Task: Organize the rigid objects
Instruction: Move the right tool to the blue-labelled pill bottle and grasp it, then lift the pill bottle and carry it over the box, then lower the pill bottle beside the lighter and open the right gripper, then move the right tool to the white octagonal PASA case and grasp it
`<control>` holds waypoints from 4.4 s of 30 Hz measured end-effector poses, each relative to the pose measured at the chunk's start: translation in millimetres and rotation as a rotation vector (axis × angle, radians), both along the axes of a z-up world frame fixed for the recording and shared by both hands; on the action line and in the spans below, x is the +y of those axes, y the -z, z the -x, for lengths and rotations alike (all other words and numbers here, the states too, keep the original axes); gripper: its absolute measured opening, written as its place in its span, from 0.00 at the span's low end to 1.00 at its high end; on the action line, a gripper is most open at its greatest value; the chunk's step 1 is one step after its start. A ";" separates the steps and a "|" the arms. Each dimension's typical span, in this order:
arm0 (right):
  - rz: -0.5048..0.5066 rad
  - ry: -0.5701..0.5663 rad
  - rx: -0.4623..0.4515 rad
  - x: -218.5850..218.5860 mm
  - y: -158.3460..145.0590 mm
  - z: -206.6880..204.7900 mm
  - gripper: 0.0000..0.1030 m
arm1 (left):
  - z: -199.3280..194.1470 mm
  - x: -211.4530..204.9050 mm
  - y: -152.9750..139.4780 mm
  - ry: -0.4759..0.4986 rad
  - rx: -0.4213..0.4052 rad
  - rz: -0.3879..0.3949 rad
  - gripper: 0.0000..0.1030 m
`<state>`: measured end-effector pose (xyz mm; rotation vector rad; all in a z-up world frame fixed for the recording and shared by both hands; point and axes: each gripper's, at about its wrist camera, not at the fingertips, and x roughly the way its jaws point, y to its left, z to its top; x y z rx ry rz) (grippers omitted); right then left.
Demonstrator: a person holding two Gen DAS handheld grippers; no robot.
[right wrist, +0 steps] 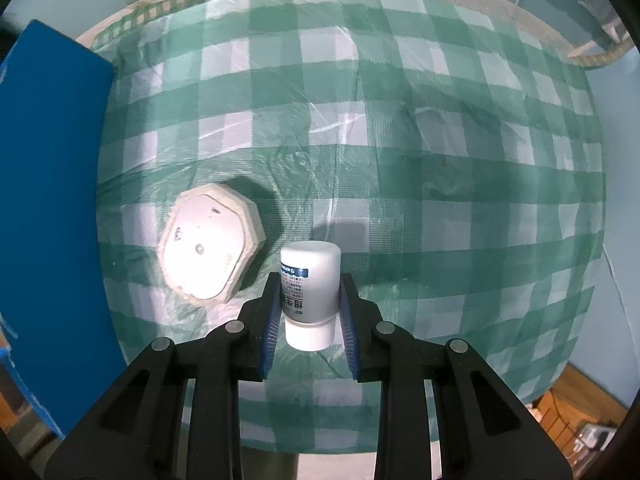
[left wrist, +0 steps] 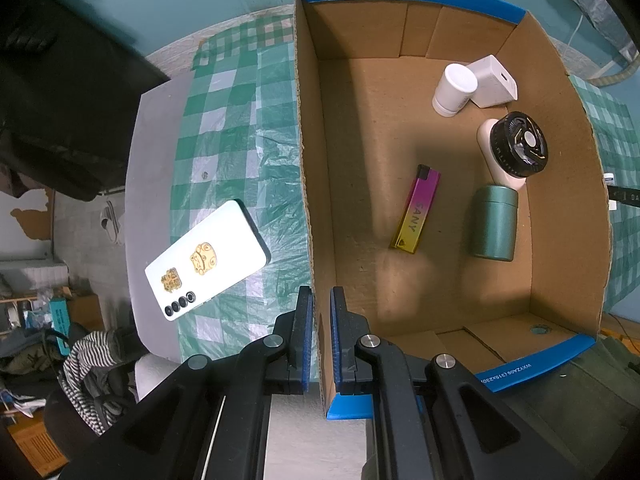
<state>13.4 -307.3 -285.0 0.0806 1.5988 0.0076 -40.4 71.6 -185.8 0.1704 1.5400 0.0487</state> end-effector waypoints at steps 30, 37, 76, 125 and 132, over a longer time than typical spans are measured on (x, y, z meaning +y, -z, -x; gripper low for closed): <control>-0.068 -0.245 -0.152 86.8 -104.9 -16.4 0.25 | -0.1 -0.4 0.0 -0.001 0.001 -0.001 0.08; -0.093 -0.318 -0.177 114.9 -113.8 -23.5 0.25 | 0.4 0.5 -0.5 -0.002 0.002 -0.002 0.08; -0.062 -0.612 -0.175 208.8 -102.3 -27.7 0.43 | 1.0 0.6 0.1 -0.003 0.000 -0.002 0.08; -0.072 -0.101 -0.084 64.1 -69.0 -28.5 0.58 | 0.0 2.0 -0.8 -0.004 0.001 -0.006 0.08; -0.106 0.061 -0.033 40.1 -42.2 -34.5 0.58 | 0.1 1.9 -0.8 -0.003 0.001 -0.006 0.08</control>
